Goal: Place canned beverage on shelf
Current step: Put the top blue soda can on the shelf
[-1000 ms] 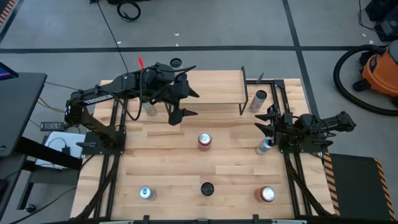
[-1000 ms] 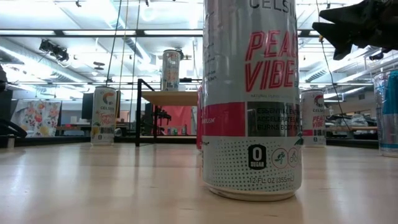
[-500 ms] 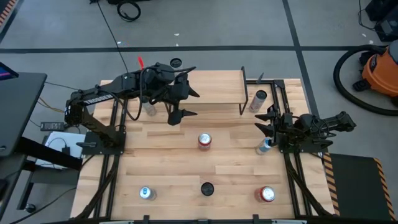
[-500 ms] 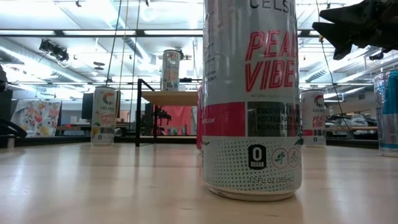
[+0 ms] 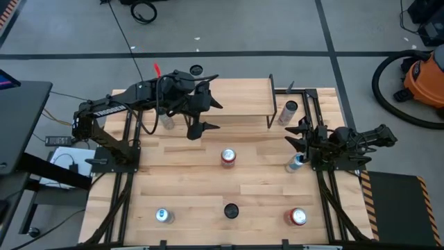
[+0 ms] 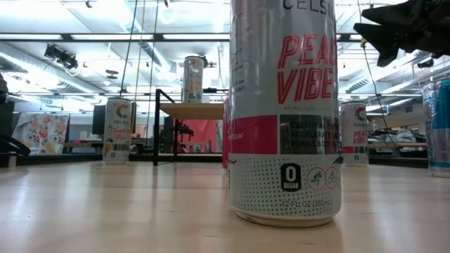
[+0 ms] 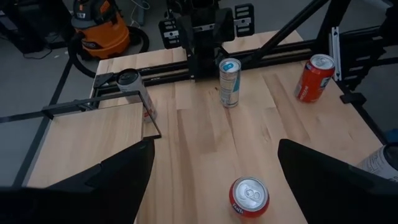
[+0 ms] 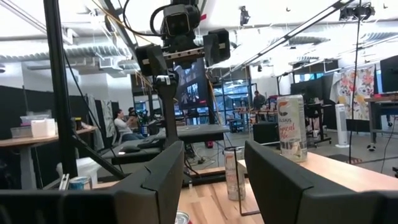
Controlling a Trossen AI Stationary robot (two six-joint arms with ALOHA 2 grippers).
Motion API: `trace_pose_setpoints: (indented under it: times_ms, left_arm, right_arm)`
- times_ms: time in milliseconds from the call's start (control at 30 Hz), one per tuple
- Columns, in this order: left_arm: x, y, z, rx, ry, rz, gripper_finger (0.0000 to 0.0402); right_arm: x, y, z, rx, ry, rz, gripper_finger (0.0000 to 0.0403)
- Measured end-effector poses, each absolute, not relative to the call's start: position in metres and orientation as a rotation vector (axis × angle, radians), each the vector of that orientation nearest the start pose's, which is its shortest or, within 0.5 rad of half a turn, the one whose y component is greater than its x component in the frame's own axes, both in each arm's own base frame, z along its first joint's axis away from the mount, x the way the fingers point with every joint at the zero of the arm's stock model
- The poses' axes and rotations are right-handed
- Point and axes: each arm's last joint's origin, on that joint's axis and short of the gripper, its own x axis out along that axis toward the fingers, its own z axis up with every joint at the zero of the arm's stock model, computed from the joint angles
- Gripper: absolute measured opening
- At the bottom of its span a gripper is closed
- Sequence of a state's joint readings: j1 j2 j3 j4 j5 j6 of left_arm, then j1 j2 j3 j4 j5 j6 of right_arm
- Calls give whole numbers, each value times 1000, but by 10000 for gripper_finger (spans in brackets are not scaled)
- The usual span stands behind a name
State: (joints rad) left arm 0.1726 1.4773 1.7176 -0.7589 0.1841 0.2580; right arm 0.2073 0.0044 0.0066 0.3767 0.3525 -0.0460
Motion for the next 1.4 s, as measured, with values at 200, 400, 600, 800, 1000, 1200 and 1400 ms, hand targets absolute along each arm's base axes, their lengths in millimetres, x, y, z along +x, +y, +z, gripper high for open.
trace_pose_setpoints:
  times_ms: [200,400,600,800,1000,1200,1400]
  left_arm:
    - [299,47,435,160,505,-76,353]
    - [299,47,435,160,505,-76,353]
    - [299,47,435,160,505,-76,353]
    - [299,47,435,160,505,-76,353]
    - [299,47,435,160,505,-76,353]
    - [299,47,435,160,505,-76,353]
    - [299,47,435,157,505,-75,353]
  right_arm:
    - [89,7,200,66,-355,-198,180]
    - [89,6,200,31,-347,-232,180]
    - [89,8,200,121,-361,-171,183]
    - [89,9,200,109,-363,-135,205]
    - [89,9,200,102,-363,-122,271]
    - [89,9,200,99,-361,-131,360]
    - [89,9,200,98,-361,-132,394]
